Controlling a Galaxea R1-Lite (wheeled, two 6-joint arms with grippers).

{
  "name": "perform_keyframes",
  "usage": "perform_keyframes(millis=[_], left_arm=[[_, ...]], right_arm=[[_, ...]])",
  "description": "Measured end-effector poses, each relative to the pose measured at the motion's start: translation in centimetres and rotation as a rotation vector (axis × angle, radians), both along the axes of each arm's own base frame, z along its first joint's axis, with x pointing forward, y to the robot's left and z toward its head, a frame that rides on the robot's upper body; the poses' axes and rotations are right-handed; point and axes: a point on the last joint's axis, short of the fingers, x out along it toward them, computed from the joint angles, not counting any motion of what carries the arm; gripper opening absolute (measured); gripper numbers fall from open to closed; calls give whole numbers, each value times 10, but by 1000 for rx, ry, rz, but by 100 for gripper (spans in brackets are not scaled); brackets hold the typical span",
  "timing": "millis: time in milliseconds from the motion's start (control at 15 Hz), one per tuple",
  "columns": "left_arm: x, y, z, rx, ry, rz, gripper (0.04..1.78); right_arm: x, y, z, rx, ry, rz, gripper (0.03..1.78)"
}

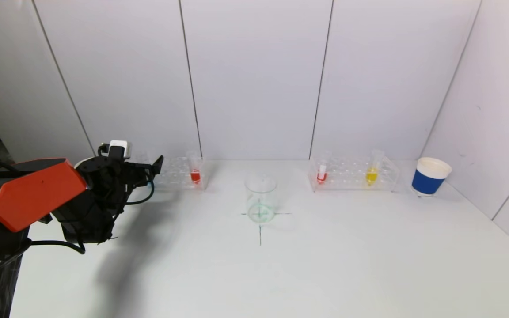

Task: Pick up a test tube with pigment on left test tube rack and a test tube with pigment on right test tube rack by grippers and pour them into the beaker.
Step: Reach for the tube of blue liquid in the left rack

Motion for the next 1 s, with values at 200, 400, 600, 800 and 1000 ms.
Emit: perform_keyframes(millis=[200,400,600,800,1000], left_arm=[[1,0,1,0,-1,-1,176],[1,0,1,0,-2,-1,176],[1,0,1,0,-2,0,176],[1,0,1,0,0,0,176],[1,0,1,0,1,0,176]], right_arm=[[0,0,0,0,0,0,177],[0,0,0,0,0,0,177],[0,0,0,0,0,0,177],[0,0,0,0,0,0,177],[0,0,0,0,0,0,177]])
